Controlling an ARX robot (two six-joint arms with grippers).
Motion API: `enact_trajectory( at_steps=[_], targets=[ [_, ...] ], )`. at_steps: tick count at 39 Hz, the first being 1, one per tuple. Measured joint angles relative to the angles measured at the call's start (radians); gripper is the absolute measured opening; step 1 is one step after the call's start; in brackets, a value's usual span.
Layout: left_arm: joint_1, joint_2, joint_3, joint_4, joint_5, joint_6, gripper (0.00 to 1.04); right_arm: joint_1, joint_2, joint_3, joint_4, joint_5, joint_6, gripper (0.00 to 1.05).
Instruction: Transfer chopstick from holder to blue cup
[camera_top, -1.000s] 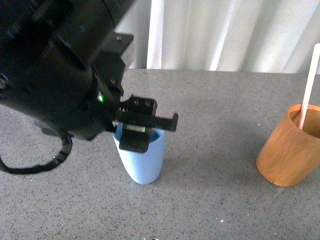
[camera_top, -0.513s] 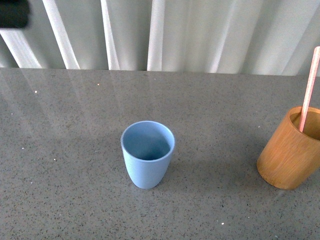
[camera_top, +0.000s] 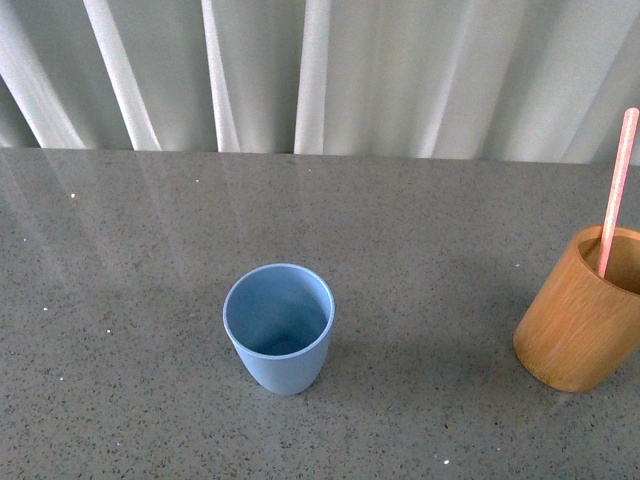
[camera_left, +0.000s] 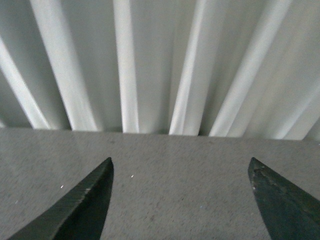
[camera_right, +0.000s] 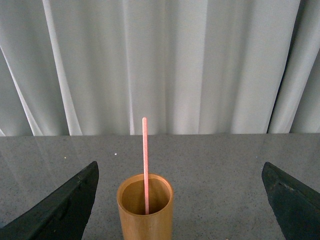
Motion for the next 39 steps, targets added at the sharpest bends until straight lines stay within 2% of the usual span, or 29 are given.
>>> enact_trajectory(
  at_steps=[3,14,16,19,23,36,39],
  targets=[
    [0.035,-0.053,-0.101,0.129,0.068,0.02,0.64,0.0,0.0,0.0,0.0,0.0,0.0,0.95],
    [0.119,-0.23,-0.276,0.134,0.147,0.037,0.04,0.0,0.0,0.0,0.0,0.0,0.0,0.95],
    [0.13,-0.261,-0.296,0.124,0.156,0.038,0.04,0.0,0.0,0.0,0.0,0.0,0.0,0.95],
    [0.179,-0.296,-0.318,0.106,0.229,0.04,0.04,0.0,0.0,0.0,0.0,0.0,0.0,0.95],
    [0.216,-0.343,-0.341,0.086,0.241,0.04,0.04,0.0,0.0,0.0,0.0,0.0,0.0,0.95],
    [0.222,-0.536,-0.405,-0.043,0.246,0.041,0.04,0.0,0.0,0.0,0.0,0.0,0.0,0.95],
    [0.222,-0.56,-0.426,-0.029,0.248,0.041,0.04,0.0,0.0,0.0,0.0,0.0,0.0,0.95]
  ],
)
